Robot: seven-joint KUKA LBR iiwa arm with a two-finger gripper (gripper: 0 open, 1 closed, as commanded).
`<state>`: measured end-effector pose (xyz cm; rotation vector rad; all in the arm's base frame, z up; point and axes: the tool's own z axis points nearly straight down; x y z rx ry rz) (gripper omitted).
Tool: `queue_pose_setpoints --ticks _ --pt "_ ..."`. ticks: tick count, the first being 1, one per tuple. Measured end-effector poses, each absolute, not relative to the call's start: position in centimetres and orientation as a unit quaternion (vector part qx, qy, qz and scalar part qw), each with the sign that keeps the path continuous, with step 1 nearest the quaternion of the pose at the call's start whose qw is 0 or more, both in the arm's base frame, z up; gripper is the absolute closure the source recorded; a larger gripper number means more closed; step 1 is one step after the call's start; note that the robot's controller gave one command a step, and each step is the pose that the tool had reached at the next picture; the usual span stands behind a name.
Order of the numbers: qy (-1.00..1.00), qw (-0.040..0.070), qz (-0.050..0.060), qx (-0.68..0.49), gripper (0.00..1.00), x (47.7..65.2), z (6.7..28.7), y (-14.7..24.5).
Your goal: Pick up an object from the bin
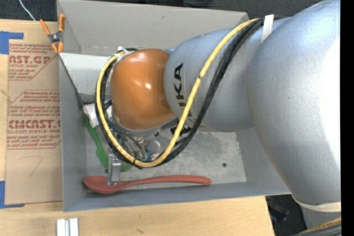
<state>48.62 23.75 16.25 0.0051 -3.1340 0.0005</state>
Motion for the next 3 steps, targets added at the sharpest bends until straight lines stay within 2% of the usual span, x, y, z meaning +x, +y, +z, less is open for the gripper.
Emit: queue_pose_setpoints --ticks 1,2,3 --pt "-1.0 0.0 -0.001 0.0 0.0 48.9 16.7 23.6" --pt "-0.989 0.003 -0.001 0.147 0.0 53.5 14.7 15.8" --pt "-0.994 0.0 -0.002 0.107 0.0 52.1 13.1 16.0"
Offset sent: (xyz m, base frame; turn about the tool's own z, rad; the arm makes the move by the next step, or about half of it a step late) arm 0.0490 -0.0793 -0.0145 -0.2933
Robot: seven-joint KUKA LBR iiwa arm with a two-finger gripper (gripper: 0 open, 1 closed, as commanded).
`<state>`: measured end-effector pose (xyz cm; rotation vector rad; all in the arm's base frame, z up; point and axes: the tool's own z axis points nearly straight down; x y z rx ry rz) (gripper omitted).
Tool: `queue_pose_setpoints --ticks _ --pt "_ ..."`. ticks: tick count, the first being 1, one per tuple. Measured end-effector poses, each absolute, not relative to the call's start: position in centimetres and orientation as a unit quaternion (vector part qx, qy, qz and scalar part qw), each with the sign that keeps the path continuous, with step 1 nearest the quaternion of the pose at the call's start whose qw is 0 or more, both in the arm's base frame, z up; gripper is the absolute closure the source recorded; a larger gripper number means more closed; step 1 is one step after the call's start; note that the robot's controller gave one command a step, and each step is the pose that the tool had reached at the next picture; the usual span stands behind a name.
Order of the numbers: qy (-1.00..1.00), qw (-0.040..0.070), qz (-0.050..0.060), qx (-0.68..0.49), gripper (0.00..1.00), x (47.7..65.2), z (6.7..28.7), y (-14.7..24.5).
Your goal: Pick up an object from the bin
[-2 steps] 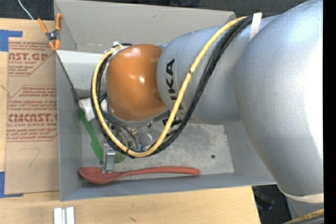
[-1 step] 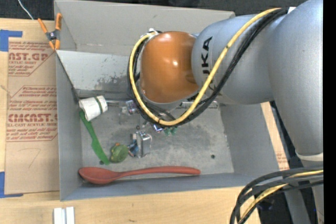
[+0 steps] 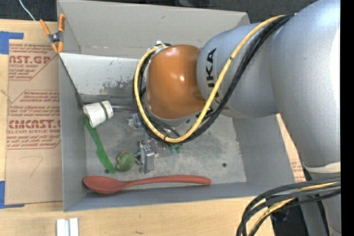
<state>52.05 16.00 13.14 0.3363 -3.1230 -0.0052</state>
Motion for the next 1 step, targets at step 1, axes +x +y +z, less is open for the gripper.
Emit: queue_pose_setpoints --ticks 1 --pt "-0.968 0.004 -0.002 0.25 0.0 51.16 10.75 16.76"
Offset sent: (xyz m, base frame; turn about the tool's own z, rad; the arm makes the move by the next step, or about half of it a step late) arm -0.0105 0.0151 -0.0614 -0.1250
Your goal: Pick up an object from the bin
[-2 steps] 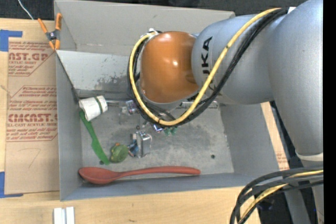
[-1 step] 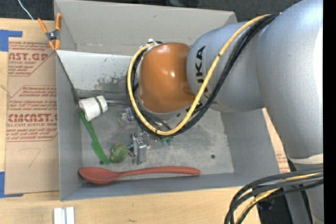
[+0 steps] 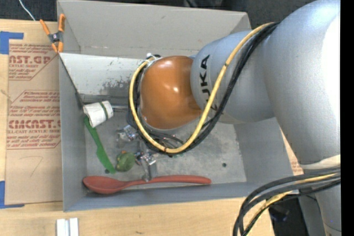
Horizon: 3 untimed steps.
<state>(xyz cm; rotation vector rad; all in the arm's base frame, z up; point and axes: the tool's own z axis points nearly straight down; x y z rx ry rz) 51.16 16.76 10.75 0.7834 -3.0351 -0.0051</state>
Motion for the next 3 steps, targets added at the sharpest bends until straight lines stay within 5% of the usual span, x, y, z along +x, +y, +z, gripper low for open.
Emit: queue_pose_setpoints --ticks 1,2,3 --pt "-0.986 0.002 -0.001 0.169 0.0 51.0 7.1 17.4" --pt "-0.953 0.0 -0.002 0.302 1.0 53.3 7.2 17.9" --pt "-0.953 0.0 -0.002 0.302 1.0 53.3 7.2 18.0"
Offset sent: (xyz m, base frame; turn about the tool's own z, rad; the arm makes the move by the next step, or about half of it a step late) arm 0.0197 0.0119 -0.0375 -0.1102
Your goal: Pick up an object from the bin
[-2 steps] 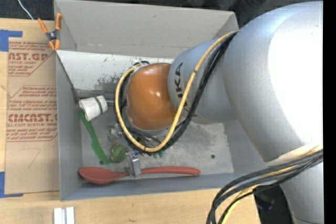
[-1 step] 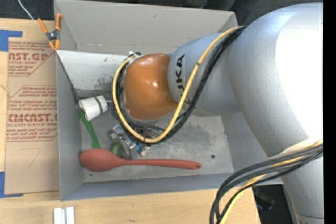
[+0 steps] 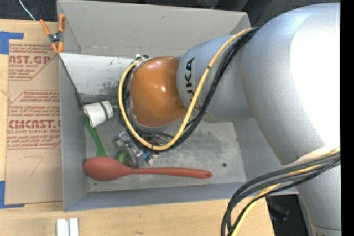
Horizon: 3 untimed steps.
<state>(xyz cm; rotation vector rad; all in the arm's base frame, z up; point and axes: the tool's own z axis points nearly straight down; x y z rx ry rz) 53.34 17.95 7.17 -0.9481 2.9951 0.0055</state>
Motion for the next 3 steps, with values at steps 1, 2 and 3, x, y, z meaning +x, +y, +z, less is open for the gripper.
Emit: queue_pose_setpoints --ticks 1,2,3 --pt "0.953 -0.001 0.002 -0.302 1.0 53.2 7.4 17.9" --pt "0.953 -0.007 0.002 -0.302 1.0 52.9 9.3 17.9" --pt "0.953 -0.003 0.002 -0.302 1.0 53.1 11.3 18.0"
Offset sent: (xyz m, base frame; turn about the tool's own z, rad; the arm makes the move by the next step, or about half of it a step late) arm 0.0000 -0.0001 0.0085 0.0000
